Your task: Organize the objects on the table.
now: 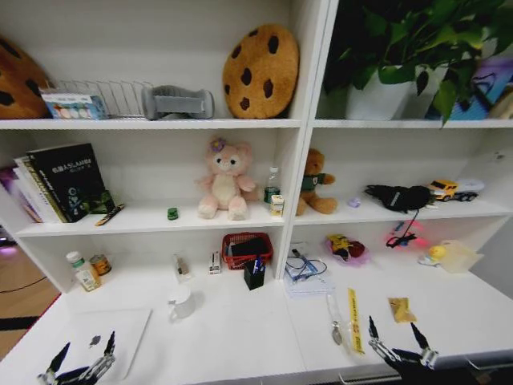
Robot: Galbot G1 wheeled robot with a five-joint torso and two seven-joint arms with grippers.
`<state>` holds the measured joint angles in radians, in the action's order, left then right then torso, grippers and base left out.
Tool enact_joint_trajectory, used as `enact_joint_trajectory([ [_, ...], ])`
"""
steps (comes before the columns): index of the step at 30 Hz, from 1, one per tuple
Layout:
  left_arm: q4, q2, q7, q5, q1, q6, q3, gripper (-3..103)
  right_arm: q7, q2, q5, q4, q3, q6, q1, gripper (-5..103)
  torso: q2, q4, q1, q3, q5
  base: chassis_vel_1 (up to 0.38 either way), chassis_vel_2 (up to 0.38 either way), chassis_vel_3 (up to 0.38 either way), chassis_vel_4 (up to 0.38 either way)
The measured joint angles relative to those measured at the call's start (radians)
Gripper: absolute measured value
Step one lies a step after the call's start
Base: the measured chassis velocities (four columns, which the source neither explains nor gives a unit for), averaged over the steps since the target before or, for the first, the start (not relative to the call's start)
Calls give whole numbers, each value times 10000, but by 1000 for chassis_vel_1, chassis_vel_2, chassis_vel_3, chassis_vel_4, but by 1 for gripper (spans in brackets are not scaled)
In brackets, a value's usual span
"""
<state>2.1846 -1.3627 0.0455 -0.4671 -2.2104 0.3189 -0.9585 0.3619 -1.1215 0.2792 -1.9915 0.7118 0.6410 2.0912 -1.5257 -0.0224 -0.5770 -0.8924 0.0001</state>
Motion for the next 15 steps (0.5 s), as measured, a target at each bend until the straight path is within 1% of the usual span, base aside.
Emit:
enact_joint_trajectory([
  [3,0,0,0,0,0,0,0,100,6,-46,-76,11,-29,55,-15,100,-1,-3,1,1,-4,-191,-165,174,187],
  [6,1,0,-3,0,0,0,1,100,7,-54,-122,52,-48,153,-47,100,1,-3,-2,-1,6,-127,-140,128,114],
  [10,0,-1,-4,0,0,1,1,100,7,-57,-142,84,-48,216,-81,100,0,1,1,0,6,1,-12,20,24],
  [11,0,-1,-3,0,0,0,1,100,7,-57,-138,86,-46,231,-88,100,0,-2,1,1,-3,0,0,0,0],
  [15,0,1,-1,0,0,0,0,100,7,-84,-118,112,-55,241,-88,100,0,-2,-1,0,-6,21,28,-15,-19],
])
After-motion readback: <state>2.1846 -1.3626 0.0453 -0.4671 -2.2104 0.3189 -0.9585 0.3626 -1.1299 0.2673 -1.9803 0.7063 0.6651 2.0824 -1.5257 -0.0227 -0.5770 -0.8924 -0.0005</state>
